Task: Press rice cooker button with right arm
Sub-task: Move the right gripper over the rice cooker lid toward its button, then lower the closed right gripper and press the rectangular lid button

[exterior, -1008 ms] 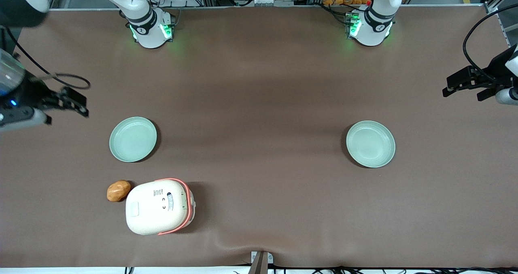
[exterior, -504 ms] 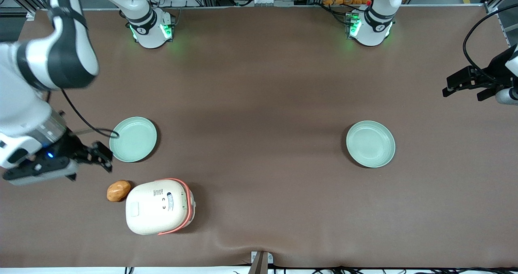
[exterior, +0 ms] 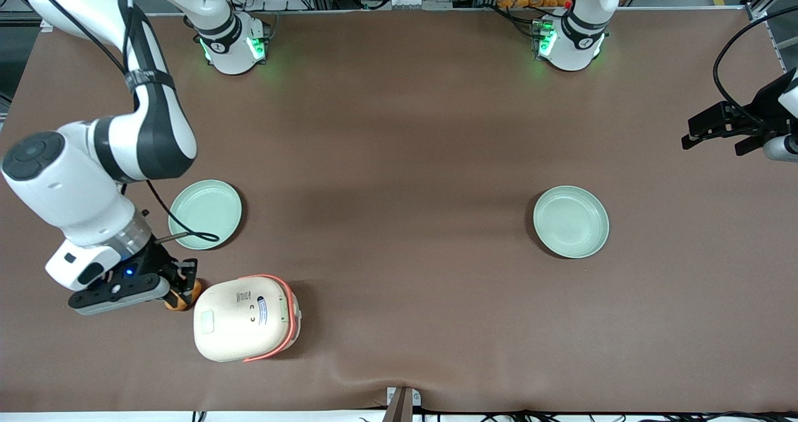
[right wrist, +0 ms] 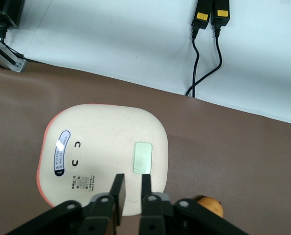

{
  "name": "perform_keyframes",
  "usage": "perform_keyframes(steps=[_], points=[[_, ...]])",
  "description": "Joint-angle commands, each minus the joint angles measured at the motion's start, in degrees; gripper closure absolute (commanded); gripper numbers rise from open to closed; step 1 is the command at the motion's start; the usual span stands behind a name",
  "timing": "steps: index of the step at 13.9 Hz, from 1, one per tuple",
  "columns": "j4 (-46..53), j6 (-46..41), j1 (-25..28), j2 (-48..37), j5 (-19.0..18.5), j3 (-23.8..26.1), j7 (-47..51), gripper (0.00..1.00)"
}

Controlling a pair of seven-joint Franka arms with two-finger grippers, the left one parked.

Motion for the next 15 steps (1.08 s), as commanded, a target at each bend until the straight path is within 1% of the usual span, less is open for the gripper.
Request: perform_keyframes(steps=[1, 5, 13, 15], points=[[1.51, 2.53, 0.05, 2.94, 0.17, -0.15, 0.21, 1.0], [1.6, 9.82, -0.21, 6.81, 0.0, -0.23, -0.14, 1.0], [1.6, 11.94, -0.3, 8.92, 0.09, -0.24, -0.23, 1.0], [1.51, 13.78, -0.3, 9.71, 0.0, -0.24, -0.23, 1.0]])
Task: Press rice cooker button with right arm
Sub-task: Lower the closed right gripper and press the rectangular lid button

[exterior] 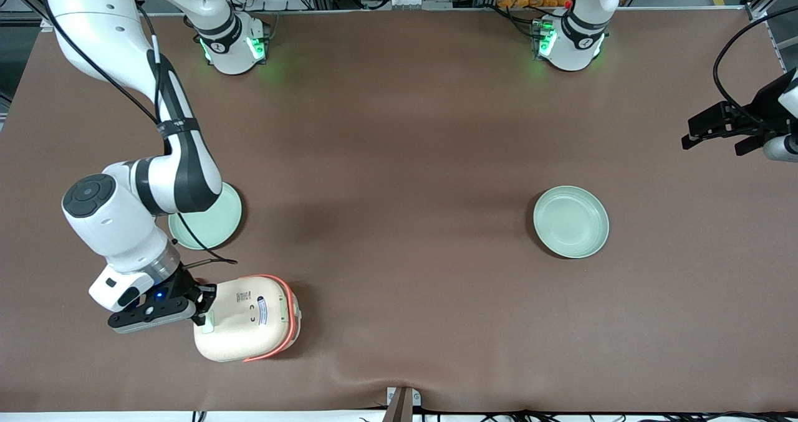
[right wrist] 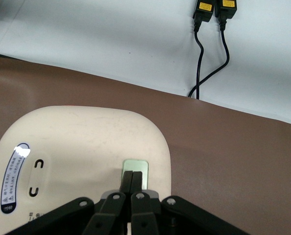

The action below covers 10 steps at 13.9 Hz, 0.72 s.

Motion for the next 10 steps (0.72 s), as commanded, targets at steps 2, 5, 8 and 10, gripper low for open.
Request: perform_keyframes(steps=[2, 5, 8, 10], points=[[1.23, 3.29, -0.27, 2.15, 0.08, 0.1, -0.41, 1.0], [1.23, 3.38, -0.45, 2.32, 0.08, 0.1, -0.41, 1.0], [1.14, 3.38, -0.45, 2.85, 0.08, 0.1, -0.41, 1.0], [0.88, 3.38, -0.54, 2.85, 0.17, 0.1, -0.32, 1.0]])
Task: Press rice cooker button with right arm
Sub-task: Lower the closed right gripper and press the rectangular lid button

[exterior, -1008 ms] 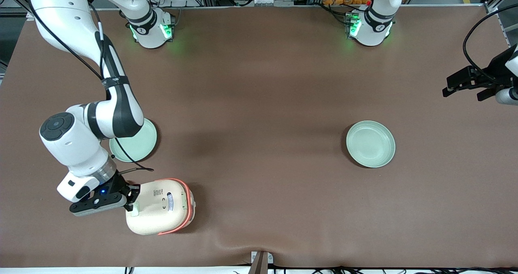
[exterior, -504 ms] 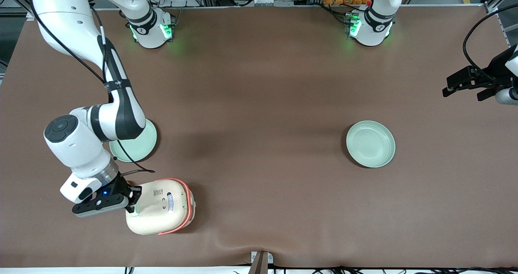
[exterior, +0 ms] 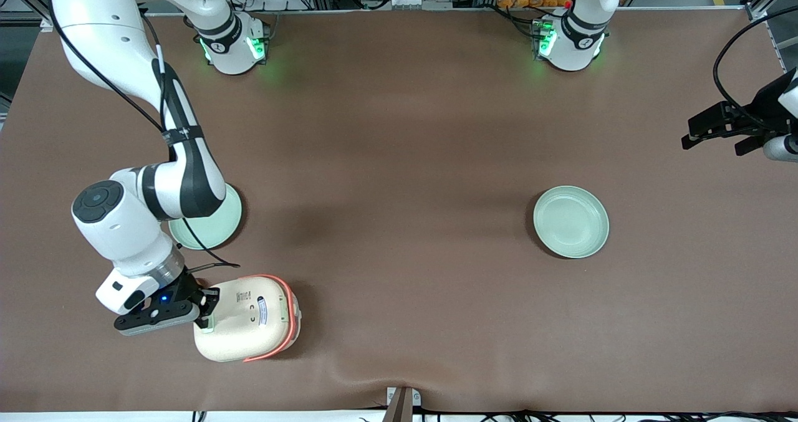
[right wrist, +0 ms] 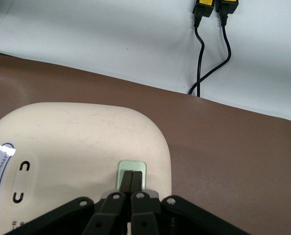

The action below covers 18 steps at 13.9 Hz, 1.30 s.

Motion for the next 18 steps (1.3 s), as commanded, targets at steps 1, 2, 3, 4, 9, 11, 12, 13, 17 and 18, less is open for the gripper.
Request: perform_keyframes(steps=[1, 2, 3, 4, 9, 11, 12, 13, 17, 18], points=[[0.7, 1.98, -0.38, 1.22, 0.17, 0.23, -0.42, 1.0], [0.69, 1.98, -0.38, 1.39, 0.17, 0.23, -0.34, 1.0], [0.61, 1.98, -0.38, 1.57, 0.17, 0.23, -0.33, 1.0], [0.61, 1.98, -0.38, 1.74, 0.17, 0.23, -0.33, 1.0], [0.35, 5.49, -0.38, 2.54, 0.34, 0.23, -0.42, 1.0], [0.34, 5.5, -0.38, 2.62, 0.34, 0.23, -0.42, 1.0], [0.34, 5.5, -0.38, 2.62, 0.34, 0.23, -0.42, 1.0], [0.43, 5.41, -0.29, 2.54, 0.26, 0.23, -0.34, 1.0], [0.96, 4.53, 0.06, 1.49, 0.61, 0.23, -0.25, 1.0], [1.13, 3.31, 0.06, 1.39, 0.61, 0.23, -0.25, 1.0]])
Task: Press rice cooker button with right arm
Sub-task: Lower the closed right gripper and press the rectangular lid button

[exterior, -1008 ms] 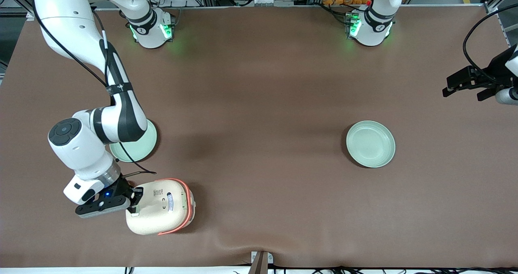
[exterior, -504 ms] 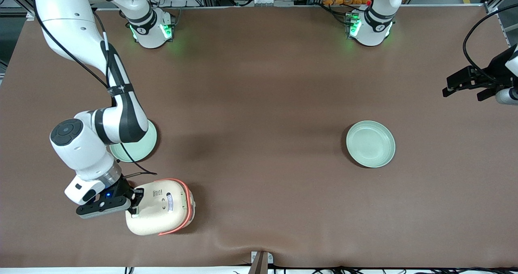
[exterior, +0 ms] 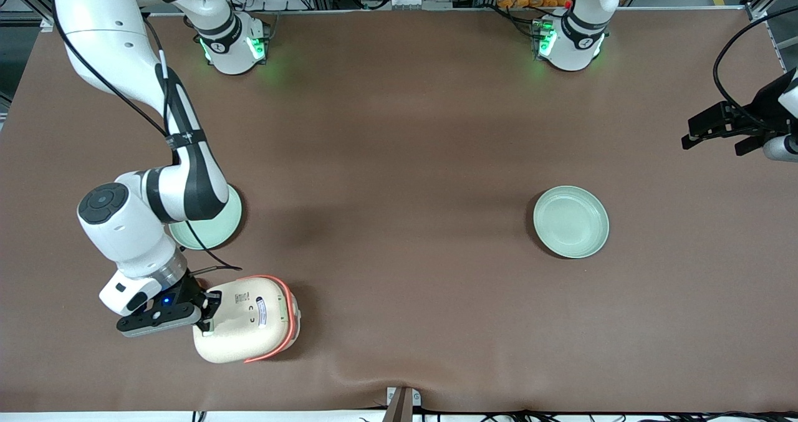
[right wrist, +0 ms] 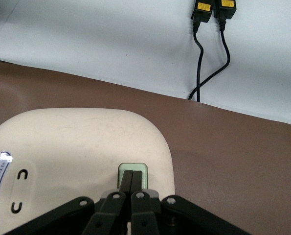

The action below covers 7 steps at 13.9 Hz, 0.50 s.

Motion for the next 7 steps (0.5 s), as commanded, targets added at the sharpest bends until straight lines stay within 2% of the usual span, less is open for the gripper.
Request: perform_keyframes(steps=[1, 3, 7], points=[[1.57, -2.16, 0.03, 0.03, 0.43, 0.2, -0.81, 1.0], [3.68, -7.62, 0.12, -0.94, 0.43, 0.2, -0.8, 1.0], [3.69, -12.64, 0.03, -4.01, 0.43, 0.2, -0.8, 1.0]])
